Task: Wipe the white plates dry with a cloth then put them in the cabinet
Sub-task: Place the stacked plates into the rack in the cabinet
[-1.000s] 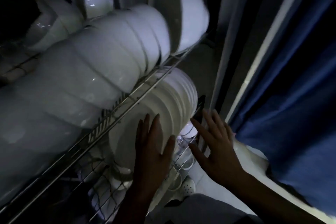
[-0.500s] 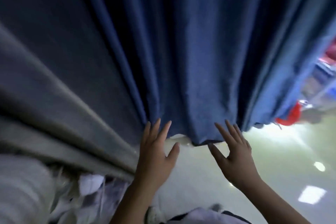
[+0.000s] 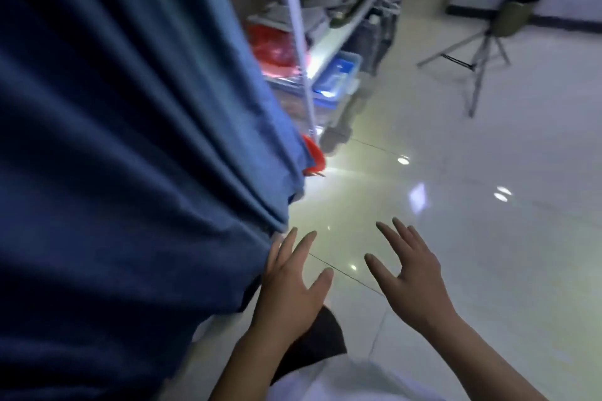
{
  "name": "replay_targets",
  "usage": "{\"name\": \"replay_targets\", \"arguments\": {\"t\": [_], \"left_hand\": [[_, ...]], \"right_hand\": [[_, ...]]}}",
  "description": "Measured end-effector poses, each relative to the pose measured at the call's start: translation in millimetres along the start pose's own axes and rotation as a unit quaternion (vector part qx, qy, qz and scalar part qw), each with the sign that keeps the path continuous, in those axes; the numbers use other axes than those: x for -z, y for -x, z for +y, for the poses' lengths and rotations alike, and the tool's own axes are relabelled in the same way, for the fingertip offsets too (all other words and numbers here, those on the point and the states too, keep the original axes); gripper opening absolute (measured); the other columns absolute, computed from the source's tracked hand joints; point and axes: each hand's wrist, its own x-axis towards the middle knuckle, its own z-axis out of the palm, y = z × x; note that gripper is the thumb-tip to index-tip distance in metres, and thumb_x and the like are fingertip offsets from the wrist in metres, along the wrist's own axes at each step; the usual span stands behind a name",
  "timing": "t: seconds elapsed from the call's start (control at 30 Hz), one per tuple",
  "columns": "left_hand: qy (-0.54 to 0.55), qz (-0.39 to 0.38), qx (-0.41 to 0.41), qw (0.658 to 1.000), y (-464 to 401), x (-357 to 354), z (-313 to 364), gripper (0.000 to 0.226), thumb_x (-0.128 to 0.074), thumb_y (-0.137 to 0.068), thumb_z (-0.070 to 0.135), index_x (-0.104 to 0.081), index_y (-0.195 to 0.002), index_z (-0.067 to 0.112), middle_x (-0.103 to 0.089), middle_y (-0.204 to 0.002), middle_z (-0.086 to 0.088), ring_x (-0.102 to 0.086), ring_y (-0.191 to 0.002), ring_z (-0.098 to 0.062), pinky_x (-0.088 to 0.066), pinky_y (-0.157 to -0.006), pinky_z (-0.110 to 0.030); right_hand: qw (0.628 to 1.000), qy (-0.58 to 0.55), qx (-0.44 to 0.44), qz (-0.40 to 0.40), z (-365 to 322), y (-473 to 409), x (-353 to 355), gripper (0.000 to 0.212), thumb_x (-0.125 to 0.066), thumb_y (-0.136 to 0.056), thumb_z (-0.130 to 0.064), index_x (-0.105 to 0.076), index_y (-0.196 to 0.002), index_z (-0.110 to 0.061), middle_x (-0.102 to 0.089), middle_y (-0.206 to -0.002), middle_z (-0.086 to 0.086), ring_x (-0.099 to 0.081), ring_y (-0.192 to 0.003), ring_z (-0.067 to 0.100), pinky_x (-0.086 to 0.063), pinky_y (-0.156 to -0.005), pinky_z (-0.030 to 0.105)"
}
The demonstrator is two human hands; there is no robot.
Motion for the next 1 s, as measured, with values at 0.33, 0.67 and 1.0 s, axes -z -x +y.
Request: {"name": "replay_targets", "arguments": {"t": [0.33, 0.67, 1.0], "left_hand": [[-0.079, -0.230, -0.155, 0.958, -243.4, -73.9, 150.0, 0.066, -0.055, -0.100, 0.047, -0.024, -0.157, 0.043, -0.010, -0.170, 0.012, 0.004, -0.157, -0.011, -0.006, -0.125, -0.033], [-0.134, -0.369, -0.307, 0.867, -393.8, -175.4, 367.4, 0.064, -0.058, -0.100, 0.043, -0.031, -0.157, 0.037, -0.025, -0.166, 0.010, -0.013, -0.154, -0.010, -0.020, -0.125, -0.037], [-0.251, -0.453, -0.396, 0.758, -440.3, -357.8, 571.5, 0.064, -0.058, -0.100, 0.047, -0.029, -0.157, 0.040, -0.023, -0.167, 0.011, -0.012, -0.155, -0.010, -0.019, -0.125, -0.035]], "right_hand": [[0.967, -0.019, -0.233, 0.106, 86.9, -119.8, 121.8, 0.059, -0.059, -0.096, -0.045, -0.040, -0.150, -0.034, -0.033, -0.161, -0.007, -0.024, -0.151, 0.013, -0.021, -0.123, 0.041], [0.858, -0.124, -0.405, 0.292, 163.9, -172.2, 262.4, 0.051, -0.061, -0.096, -0.043, -0.047, -0.145, -0.037, -0.042, -0.153, -0.014, -0.037, -0.142, 0.008, -0.030, -0.113, 0.028], [0.759, -0.245, -0.463, 0.386, 339.6, -212.2, 419.4, 0.048, -0.062, -0.096, -0.041, -0.051, -0.142, -0.034, -0.045, -0.150, -0.014, -0.041, -0.138, 0.008, -0.032, -0.102, 0.022]]}}
